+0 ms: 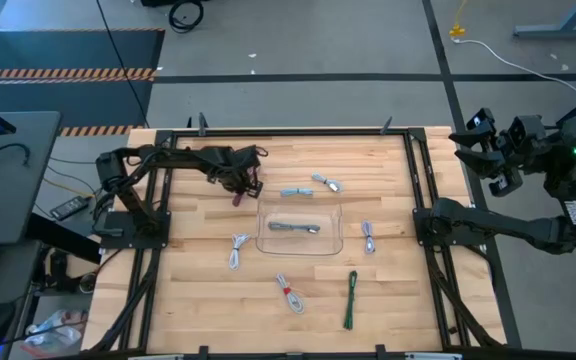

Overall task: Pick and place USB-C Cables
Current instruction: Put the pink patterned charger cable into the transparent bin

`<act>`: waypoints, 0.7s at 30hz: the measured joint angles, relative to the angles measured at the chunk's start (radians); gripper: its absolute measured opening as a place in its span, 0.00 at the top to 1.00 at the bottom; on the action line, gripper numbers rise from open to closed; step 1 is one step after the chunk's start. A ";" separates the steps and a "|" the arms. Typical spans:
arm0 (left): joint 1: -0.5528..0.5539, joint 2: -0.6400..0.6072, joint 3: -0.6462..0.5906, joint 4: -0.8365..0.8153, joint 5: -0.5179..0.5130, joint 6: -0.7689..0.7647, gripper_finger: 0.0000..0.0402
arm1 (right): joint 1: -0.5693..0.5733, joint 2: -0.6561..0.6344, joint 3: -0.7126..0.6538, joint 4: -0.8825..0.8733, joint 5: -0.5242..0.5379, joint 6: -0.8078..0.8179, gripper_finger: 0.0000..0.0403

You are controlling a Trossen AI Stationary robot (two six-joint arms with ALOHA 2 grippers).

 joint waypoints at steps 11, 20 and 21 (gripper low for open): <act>-0.033 -0.064 0.584 -0.498 -0.039 0.439 0.95 | 0.000 0.000 0.000 0.000 0.000 0.000 0.53; -0.116 -0.063 1.067 -0.658 -0.052 0.680 0.95 | 0.000 0.000 0.000 0.000 0.000 0.000 0.53; -0.129 -0.063 1.102 -0.659 -0.052 0.697 0.95 | 0.000 0.000 0.000 0.000 0.000 0.000 0.53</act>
